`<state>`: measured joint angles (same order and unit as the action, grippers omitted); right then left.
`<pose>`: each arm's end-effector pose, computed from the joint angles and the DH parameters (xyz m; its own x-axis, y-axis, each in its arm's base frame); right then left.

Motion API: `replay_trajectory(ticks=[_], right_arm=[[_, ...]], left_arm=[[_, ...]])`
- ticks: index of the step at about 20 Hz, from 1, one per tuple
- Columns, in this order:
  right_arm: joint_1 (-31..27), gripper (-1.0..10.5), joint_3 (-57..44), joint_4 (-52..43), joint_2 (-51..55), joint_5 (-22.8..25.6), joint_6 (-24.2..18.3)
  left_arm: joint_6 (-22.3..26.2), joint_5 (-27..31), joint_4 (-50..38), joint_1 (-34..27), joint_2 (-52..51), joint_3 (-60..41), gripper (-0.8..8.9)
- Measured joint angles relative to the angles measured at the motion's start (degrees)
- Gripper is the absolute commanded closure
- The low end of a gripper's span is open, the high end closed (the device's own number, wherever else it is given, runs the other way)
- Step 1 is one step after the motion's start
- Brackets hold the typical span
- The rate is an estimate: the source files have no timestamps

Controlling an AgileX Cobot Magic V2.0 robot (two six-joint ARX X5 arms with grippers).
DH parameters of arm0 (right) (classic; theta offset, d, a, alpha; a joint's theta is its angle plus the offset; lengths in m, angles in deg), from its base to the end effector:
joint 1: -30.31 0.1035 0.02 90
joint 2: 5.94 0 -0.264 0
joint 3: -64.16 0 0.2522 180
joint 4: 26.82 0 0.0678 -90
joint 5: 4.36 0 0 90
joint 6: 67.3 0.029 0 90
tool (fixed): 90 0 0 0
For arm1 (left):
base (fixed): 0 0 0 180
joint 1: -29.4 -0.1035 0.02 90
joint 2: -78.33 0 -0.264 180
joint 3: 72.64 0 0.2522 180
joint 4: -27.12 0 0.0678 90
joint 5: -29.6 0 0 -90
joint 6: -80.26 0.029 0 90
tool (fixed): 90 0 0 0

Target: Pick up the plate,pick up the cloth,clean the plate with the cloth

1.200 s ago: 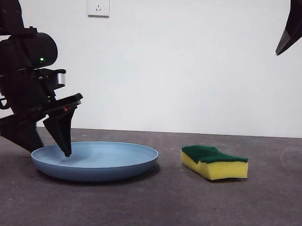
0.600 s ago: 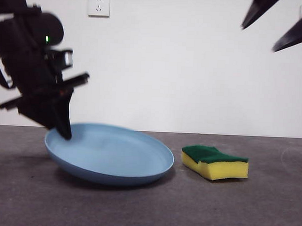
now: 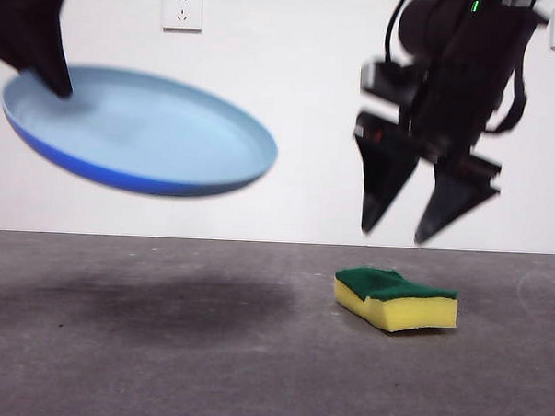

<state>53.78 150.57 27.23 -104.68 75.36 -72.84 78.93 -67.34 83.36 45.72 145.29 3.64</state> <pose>0.3145 0.1422 0.2223 0.2905 0.3207 -0.9015 -0.5365 0.8348 0.1241 0.2212 -0.0684 0.3167 0.6167 -0.3065 -0.7250 0.3418 0.9340 -0.1041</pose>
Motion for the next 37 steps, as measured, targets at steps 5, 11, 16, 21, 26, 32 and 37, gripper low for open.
replay_trajectory(ticks=[5,11,16,21,26,32,37], right_arm=[[-0.17,5.8,0.0,-0.02,-4.7,0.0,-0.09],[-0.15,6.7,0.0,-0.07,-7.56,-0.07,-0.09],[0.66,8.0,0.11,-0.42,-8.66,-0.17,-0.09],[2.36,9.6,0.61,-0.52,-9.92,-0.09,-0.35],[5.18,9.6,0.61,0.61,-6.45,0.02,0.85],[11.63,9.6,0.48,-0.46,12.59,-0.11,4.28],[15.76,9.6,0.52,-5.31,17.33,-0.13,7.34]], left_arm=[[0.07,0.0,2.23,0.0,-4.85,0.0,8.21],[0.07,0.0,3.78,0.0,-4.9,0.0,8.21],[0.09,0.0,3.8,0.0,-4.9,0.0,8.21],[0.09,0.0,3.8,0.0,-4.9,0.0,8.21],[0.17,1.84,1.97,0.0,-3.91,0.0,8.21],[-0.28,4.61,-1.03,0.37,1.9,0.0,8.21],[-2.54,4.26,-2.69,7.41,4.26,-0.04,8.21]])
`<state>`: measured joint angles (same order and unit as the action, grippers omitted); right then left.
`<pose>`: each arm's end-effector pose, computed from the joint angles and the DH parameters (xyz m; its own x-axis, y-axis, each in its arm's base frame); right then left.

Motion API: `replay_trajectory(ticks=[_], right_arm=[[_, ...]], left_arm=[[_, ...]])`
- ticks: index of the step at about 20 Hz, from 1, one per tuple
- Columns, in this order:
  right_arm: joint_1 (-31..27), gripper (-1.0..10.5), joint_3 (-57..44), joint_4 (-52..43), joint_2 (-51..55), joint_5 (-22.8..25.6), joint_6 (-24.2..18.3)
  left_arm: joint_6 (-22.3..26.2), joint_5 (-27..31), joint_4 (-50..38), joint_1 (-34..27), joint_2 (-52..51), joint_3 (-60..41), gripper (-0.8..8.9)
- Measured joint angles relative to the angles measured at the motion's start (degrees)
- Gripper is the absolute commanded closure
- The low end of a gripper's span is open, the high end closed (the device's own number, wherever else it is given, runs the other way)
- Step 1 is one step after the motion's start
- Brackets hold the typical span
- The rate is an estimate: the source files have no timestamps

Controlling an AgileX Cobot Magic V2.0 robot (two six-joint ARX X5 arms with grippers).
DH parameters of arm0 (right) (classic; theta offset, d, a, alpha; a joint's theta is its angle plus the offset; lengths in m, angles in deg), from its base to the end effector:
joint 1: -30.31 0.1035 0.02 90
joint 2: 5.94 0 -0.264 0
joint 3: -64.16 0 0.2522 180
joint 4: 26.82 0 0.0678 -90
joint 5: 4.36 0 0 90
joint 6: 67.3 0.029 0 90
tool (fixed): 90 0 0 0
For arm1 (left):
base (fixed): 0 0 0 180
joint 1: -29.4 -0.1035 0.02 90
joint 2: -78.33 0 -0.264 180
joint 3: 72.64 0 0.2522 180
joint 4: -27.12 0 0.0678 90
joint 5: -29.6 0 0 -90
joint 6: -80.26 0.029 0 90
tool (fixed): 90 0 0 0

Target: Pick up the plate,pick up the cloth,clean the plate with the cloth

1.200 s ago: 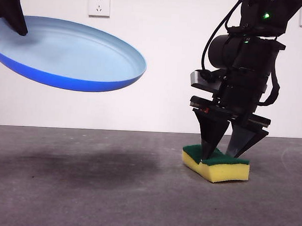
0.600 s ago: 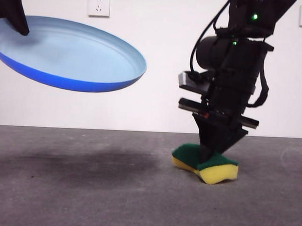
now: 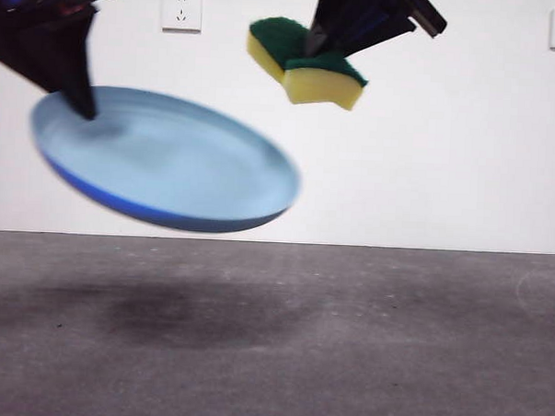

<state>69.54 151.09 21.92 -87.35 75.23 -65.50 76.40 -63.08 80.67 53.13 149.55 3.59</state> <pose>0.2305 0.1949 0.3228 0.4409 0.5933 -0.6735 -0.7070 0.6919 0.1466 0.2286 -0.1020 0.3029 0.5866 -0.3090 -0.7486 0.3832 0.9202 -0.0795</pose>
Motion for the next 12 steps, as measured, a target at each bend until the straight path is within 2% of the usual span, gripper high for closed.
replay_trajectory(ticks=[5,9,12], right_arm=[[3.63,9.6,0.0,-1.11,-5.86,2.64,1.99],[7.63,9.6,0.0,-2.64,-7.96,2.97,2.6],[13.05,9.6,0.0,0.59,-8.09,4.57,2.78]], left_arm=[[-3.54,0.66,-2.21,9.99,-0.37,0.0,8.21],[-4.85,2.12,-2.8,11.72,-0.07,-0.35,8.21],[-5.27,3.08,-5.11,11.87,-0.02,-0.44,8.21]])
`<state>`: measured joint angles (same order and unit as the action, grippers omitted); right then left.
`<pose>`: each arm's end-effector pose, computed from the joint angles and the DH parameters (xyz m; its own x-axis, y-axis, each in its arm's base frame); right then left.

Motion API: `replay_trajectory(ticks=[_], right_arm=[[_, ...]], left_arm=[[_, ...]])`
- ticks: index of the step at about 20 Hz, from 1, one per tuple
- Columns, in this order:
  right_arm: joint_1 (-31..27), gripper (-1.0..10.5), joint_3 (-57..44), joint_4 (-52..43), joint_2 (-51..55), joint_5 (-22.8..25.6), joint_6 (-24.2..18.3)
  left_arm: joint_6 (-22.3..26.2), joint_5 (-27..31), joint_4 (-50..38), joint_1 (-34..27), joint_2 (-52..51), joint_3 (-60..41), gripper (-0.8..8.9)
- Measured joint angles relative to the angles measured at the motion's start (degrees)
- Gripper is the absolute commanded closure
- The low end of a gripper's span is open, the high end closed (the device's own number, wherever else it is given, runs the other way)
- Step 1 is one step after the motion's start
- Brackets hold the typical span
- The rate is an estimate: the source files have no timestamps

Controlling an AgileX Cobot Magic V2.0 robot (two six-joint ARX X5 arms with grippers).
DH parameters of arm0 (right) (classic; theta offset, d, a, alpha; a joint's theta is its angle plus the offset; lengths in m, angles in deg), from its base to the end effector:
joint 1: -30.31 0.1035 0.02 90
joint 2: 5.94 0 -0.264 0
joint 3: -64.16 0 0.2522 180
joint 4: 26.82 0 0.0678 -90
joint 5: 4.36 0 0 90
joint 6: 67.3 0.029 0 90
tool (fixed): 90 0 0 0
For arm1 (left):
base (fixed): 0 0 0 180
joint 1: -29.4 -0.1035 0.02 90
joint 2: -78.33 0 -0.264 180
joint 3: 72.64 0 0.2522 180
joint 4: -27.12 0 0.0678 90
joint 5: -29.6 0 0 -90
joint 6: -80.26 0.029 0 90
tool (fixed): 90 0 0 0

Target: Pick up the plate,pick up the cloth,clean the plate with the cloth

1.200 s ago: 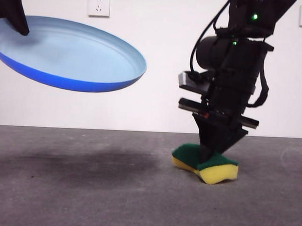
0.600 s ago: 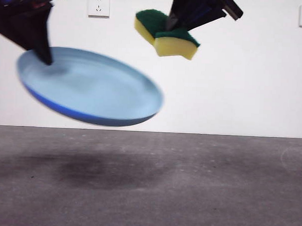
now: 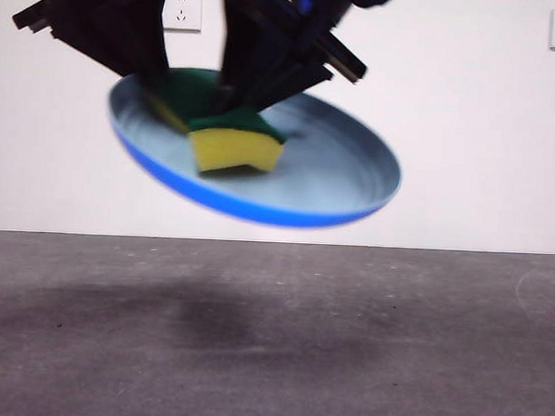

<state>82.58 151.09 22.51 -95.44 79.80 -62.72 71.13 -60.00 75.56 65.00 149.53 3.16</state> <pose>0.1992 0.2622 0.2801 0.2952 0.5477 -0.7829 -0.7841 0.6070 0.1291 0.2084 -0.1489 0.3066 0.5905 -0.4142 -0.6926 0.4813 0.8697 -0.1097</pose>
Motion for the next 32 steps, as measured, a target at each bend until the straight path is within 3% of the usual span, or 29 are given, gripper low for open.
replay_trajectory(ticks=[4,6,8,9,12,14,17,20,23,26,27,31,32], right_arm=[[2.73,9.6,0.46,10.29,-0.09,9.92,-0.72],[2.19,9.6,0.28,15.39,-0.09,18.53,-0.96],[0.68,9.6,0.09,14.36,-0.09,27.87,-1.18],[0.13,9.6,0.09,13.31,0.02,29.64,-1.2],[-1.88,9.6,0.09,8.24,0.13,29.57,-1.33],[-3.37,9.6,0.09,4.26,0.13,25.86,-1.4],[-4.83,9.6,0.09,-0.61,0.15,16.9,-1.33],[-4.61,9.6,0.11,-3.52,0.39,3.74,-0.72],[-2.97,9.6,0.11,-1.62,0.44,-1.7,-0.66],[-1.99,9.6,0.11,5.6,0.44,-1.29,-1.11],[-2.01,9.6,0.11,8.7,0.44,1.27,-1.36],[-2.56,9.6,0.11,14.62,0.44,21.22,-1.84],[-2.97,9.6,0.11,13.97,0.44,24.3,-1.99]], left_arm=[[0.26,0.59,1.49,-1.01,0.07,-0.02,8.21],[-0.11,0.17,1.6,-1.2,-0.04,-0.02,8.21],[-0.31,0.13,1.77,-1.2,-0.2,-0.02,8.21],[-0.42,0.02,1.9,-1.2,-0.2,-0.02,8.21],[-0.61,-1.29,2.16,-1.2,-0.2,-0.02,8.21],[-0.63,-1.22,2.19,-1.2,-0.2,-0.02,8.21],[-0.76,-1.05,2.27,-1.25,-0.2,-0.02,8.21],[-0.74,-1.27,1.7,-1.25,-0.17,-0.02,8.21],[-0.55,-2.43,-2.29,-1.4,-0.17,-0.02,8.22],[-0.55,-2.97,-3.67,-2.29,-0.17,-0.02,8.22],[-0.55,-3.39,-3.69,-2.8,-0.17,-0.02,8.22],[-0.55,-8.46,-3.98,-5.07,-0.17,-0.02,8.21],[-0.55,-8.76,-4.13,-5.2,-0.17,-0.02,8.21]])
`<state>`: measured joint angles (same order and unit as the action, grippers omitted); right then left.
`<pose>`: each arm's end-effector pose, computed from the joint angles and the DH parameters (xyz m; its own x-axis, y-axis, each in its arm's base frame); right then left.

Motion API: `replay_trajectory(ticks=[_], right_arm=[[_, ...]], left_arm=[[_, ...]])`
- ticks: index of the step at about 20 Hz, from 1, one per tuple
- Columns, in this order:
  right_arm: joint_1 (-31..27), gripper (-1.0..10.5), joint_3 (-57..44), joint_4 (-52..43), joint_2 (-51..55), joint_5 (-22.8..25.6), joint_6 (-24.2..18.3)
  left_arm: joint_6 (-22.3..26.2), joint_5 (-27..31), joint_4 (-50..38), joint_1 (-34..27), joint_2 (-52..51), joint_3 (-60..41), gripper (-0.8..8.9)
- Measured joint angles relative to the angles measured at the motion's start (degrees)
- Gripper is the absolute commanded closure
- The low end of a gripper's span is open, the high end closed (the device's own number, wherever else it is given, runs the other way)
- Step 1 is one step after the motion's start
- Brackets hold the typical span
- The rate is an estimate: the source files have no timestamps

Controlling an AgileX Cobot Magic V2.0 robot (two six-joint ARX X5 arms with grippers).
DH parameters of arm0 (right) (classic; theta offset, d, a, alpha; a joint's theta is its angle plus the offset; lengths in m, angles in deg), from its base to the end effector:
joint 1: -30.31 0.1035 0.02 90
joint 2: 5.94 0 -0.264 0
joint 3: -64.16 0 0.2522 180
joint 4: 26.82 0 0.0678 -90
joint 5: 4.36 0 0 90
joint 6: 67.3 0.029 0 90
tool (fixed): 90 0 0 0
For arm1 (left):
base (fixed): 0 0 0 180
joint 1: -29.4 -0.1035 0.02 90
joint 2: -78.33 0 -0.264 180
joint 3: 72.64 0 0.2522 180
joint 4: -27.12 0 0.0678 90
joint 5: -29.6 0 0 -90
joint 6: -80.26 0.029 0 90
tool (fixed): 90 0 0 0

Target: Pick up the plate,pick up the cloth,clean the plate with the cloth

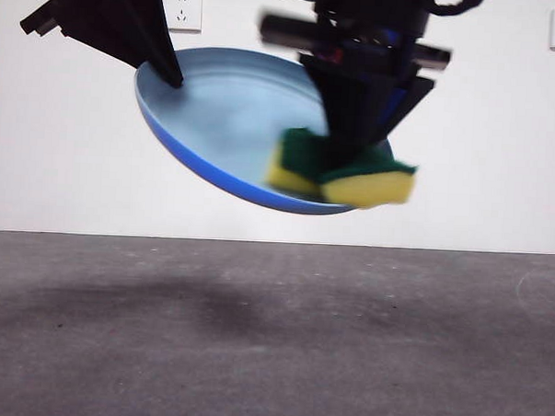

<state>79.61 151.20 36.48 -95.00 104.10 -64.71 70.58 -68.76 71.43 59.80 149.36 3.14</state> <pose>0.2075 0.2271 0.2720 0.4983 0.0938 -0.8619 -0.6055 0.7492 -0.2686 0.2220 -0.1352 0.3126 0.5843 -0.5114 -0.6301 0.4965 0.8395 -0.2209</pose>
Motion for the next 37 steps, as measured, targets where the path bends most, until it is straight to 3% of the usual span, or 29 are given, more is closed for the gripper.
replay_trajectory(ticks=[2,4,6,11,14,16,22,24,32,33,36,37], right_arm=[[-1.46,9.6,0.0,-3.02,0.0,3.67,-0.09],[-2.89,9.6,0.0,-7.02,0.0,3.54,-0.26],[-3.78,9.6,0.0,-11.8,0.0,0.87,-0.31],[-4.72,9.6,0.0,-22.91,0.07,-11.39,-0.13],[-3.93,9.6,0.0,-24.59,0.61,-17.49,0.52],[-2.93,9.6,0.0,-24.55,1.22,-18.47,0.85],[-1.2,9.6,-0.02,-18.91,10.23,-18.32,1.09],[-1.31,9.6,-0.02,-16.06,14.03,-17.46,1.09],[-2.97,9.6,-0.02,-6.36,25.31,-6.58,1.09],[-3.43,9.6,-0.02,-5.77,26.14,-6.27,1.11],[-4.87,9.6,-0.02,-4.52,27.85,-6.21,1.11],[-5.29,9.6,-0.02,-4.48,28.04,-6.21,1.18]], left_arm=[[-0.04,-0.61,-0.24,-0.09,0.0,0.0,8.21],[-0.07,-1.11,-0.2,-0.24,0.0,0.0,8.21],[-0.09,-1.2,-0.02,-0.42,0.0,0.0,8.21],[-0.5,-1.22,1.79,-0.61,0.02,0.0,8.21],[-0.17,-1.05,2.12,-0.61,0.02,0.0,8.21],[0.94,1.05,1.99,-0.52,0.02,0.0,8.22],[5.9,11.89,1.11,-2.91,4.98,0.07,8.22],[6.88,12.31,0.52,-5.03,8.87,0.09,8.21],[7.5,11.63,-1.81,-11.67,24.13,0.31,8.09],[7.43,11.45,-1.84,-12.02,25.11,0.37,7.71],[7.56,12.26,-1.4,-12.44,27.32,0.44,4.28],[7.61,12.26,-1.44,-12.44,27.5,0.44,4.06]])
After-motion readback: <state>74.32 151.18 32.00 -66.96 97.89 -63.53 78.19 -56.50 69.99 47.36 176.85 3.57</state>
